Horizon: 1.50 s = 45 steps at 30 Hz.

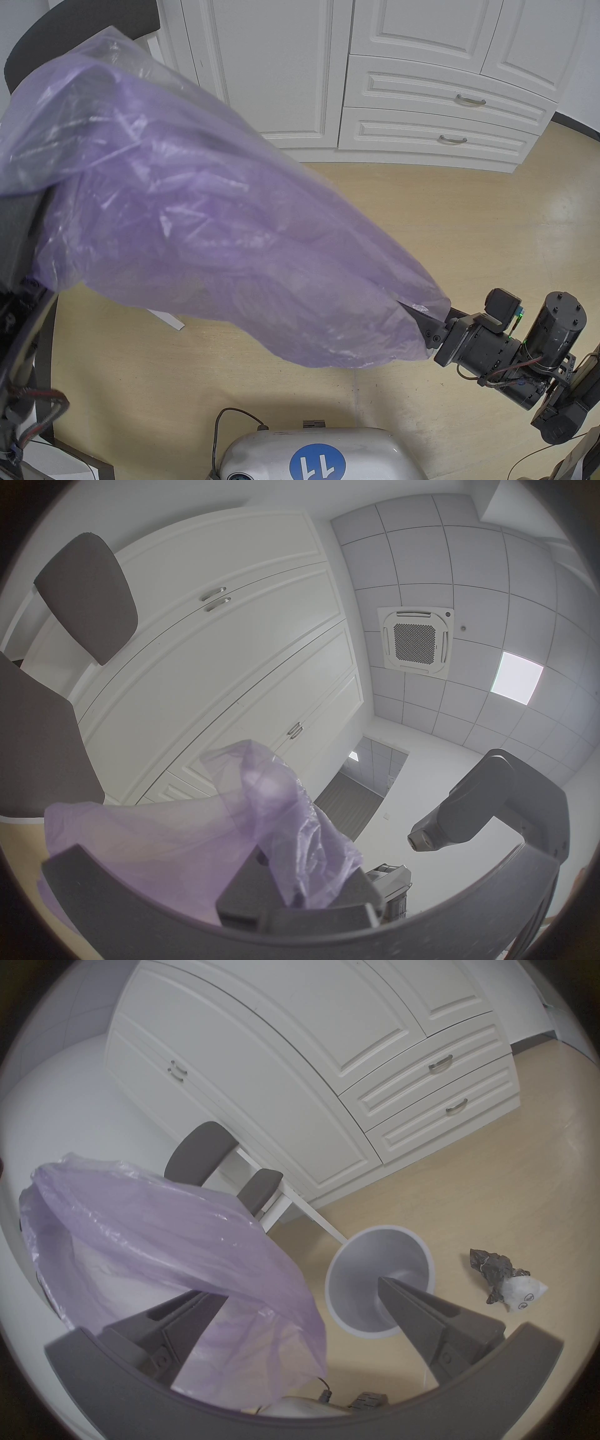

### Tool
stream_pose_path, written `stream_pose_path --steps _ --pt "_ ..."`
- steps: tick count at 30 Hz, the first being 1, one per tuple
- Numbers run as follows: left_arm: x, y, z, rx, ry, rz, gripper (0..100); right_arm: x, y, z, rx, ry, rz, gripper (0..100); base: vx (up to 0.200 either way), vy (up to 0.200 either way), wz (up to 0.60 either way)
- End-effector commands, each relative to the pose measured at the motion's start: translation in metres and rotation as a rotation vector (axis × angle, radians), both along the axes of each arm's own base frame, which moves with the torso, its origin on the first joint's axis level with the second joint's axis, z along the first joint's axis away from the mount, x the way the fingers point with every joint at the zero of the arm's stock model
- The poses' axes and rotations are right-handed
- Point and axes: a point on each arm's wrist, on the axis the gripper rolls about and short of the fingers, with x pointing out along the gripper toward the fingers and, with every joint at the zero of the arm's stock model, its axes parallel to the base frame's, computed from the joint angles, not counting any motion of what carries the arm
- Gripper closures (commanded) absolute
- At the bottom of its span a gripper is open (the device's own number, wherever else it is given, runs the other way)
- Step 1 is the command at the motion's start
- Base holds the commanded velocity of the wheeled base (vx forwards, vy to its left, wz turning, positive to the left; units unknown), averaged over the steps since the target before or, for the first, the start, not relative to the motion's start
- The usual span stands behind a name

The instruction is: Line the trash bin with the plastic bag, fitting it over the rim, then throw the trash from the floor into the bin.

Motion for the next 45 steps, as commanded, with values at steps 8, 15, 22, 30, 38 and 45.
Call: stream_pose_path --steps 8,15,22,30,38,45 --pt "0.001 -0.002 -0.002 0.009 0.005 0.000 100 0.002 0.000 0.012 0.043 -0.050 -0.012 0 0.000 0.000 0.00" --pt "0.001 -0.003 -0.002 0.010 0.006 0.000 100 0.001 -0.002 0.010 0.035 -0.044 -0.014 0 0.000 0.000 0.00" --pt "0.002 -0.004 -0.004 0.018 0.010 0.000 100 0.001 -0.002 0.007 0.028 -0.030 -0.009 100 0.000 0.000 0.00" --pt "0.002 -0.004 -0.004 0.021 0.011 0.000 100 0.002 -0.001 0.007 0.031 -0.031 -0.008 100 0.000 0.000 0.00" --pt "0.021 -0.016 -0.019 0.095 0.058 0.063 100 0.010 -0.011 0.023 0.070 -0.095 -0.071 100 0.000 0.000 0.00" --pt "0.047 -0.018 -0.035 0.184 0.125 0.184 100 0.006 -0.036 0.067 0.085 -0.139 -0.158 100 0.000 0.000 0.00"
